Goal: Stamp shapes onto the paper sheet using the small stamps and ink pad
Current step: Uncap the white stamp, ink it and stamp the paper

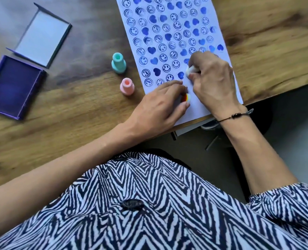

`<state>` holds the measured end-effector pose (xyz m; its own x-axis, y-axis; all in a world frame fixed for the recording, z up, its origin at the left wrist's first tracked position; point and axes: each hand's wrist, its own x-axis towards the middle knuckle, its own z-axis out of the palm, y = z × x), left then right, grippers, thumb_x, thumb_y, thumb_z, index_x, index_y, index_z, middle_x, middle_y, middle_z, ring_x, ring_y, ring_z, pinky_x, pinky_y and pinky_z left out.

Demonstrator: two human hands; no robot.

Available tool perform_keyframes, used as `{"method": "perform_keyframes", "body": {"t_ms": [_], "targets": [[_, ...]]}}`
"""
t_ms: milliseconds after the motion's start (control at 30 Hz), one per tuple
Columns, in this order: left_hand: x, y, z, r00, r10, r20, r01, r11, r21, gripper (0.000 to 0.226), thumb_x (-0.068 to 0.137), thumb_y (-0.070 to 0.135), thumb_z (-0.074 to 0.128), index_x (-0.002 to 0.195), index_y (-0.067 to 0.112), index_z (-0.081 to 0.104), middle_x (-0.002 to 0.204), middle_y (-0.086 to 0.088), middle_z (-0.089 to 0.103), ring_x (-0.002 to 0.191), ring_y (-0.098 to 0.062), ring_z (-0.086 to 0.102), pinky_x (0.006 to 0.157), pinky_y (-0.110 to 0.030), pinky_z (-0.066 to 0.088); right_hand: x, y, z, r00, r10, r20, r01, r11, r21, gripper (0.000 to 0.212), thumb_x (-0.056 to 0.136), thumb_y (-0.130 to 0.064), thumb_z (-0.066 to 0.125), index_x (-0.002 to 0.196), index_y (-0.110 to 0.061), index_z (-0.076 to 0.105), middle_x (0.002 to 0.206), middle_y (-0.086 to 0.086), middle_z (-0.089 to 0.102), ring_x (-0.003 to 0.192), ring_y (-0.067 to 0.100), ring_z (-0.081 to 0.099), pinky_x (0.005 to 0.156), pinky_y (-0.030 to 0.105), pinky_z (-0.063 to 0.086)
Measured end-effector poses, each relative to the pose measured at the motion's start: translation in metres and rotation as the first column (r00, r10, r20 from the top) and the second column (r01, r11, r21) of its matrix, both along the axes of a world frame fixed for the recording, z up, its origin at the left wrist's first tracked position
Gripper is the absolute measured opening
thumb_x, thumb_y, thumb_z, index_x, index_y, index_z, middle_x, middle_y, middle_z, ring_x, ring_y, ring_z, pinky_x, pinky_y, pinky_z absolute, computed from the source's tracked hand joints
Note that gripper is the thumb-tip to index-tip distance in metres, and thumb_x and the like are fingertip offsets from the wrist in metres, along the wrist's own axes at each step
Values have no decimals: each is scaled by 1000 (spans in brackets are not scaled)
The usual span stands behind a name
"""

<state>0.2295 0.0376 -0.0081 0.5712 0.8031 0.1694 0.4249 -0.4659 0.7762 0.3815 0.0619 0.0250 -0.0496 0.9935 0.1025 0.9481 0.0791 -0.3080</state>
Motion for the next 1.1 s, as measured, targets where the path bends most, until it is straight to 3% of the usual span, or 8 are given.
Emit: {"method": "perform_keyframes", "body": {"t_ms": [300, 400, 500, 700, 767, 833, 933, 1100], "targets": [[0, -2, -3, 1000, 20, -14, -19, 1000, 22, 41, 90, 34, 40, 111, 2, 55, 116, -13, 64, 120, -21, 51, 99, -28, 38, -2, -1, 5, 997, -22, 76, 27, 997, -74, 9, 84, -10, 48, 90, -13, 53, 96, 13, 62, 81, 39, 57, 61, 38, 43], [1, -2, -2, 1000, 6, -23, -5, 999, 34, 41, 90, 34, 40, 112, 3, 54, 118, -13, 63, 120, -21, 51, 99, -28, 37, 4, -4, 19, 987, -88, -133, 88, 996, -7, 10, 81, -16, 53, 89, -12, 58, 91, 8, 68, 82, 32, 59, 69, 43, 50], [0, -1, -1, 1000, 11, -10, -10, 999, 43, 39, 90, 33, 41, 112, 3, 54, 117, -11, 63, 118, -20, 52, 99, -28, 38, 10, -15, 40, 924, -164, -346, 215, 970, 115, 13, 82, -19, 57, 90, -9, 60, 83, -4, 64, 72, 20, 60, 66, 44, 52], [-1, -3, 1, 998, 25, 54, -27, 999, 35, 35, 89, 30, 45, 108, 2, 55, 110, -12, 65, 106, -23, 58, 91, -32, 42, 4, -33, 44, 867, -214, -449, 266, 962, 56, 13, 82, -23, 60, 88, -13, 59, 77, -1, 63, 65, 22, 58, 63, 48, 54], [-3, -5, 5, 981, 107, 162, -100, 994, -53, 30, 90, 27, 50, 107, 3, 56, 105, -10, 66, 99, -19, 60, 88, -29, 45, 0, -39, 42, 831, -216, -512, 266, 964, 26, 6, 82, -22, 61, 86, -17, 59, 78, 0, 65, 61, 20, 57, 61, 44, 55], [-5, -5, 10, 929, 229, 290, -157, 955, -250, 24, 89, 24, 53, 106, 6, 57, 100, -4, 65, 95, -13, 59, 87, -26, 46, -7, -45, 43, 748, -216, -628, 259, 966, -24, 5, 83, -19, 63, 82, -22, 58, 75, -1, 63, 52, 17, 53, 53, 38, 54], [-5, -6, 21, 827, 342, 446, -96, 868, -488, 18, 87, 21, 53, 102, 11, 57, 89, 4, 60, 85, -7, 56, 82, -26, 46, -18, -54, 43, 598, -223, -770, 219, 969, -111, 10, 84, -15, 63, 80, -21, 58, 73, 4, 61, 45, 17, 48, 49, 34, 51], [-7, -9, 33, 756, 373, 538, -12, 830, -558, 12, 85, 19, 54, 96, 17, 58, 82, 7, 62, 78, -11, 55, 77, -26, 49, -30, -56, 44, 539, -230, -810, 192, 970, -148, 6, 84, -15, 65, 83, -15, 59, 70, 1, 58, 45, 16, 49, 51, 33, 52]]}}
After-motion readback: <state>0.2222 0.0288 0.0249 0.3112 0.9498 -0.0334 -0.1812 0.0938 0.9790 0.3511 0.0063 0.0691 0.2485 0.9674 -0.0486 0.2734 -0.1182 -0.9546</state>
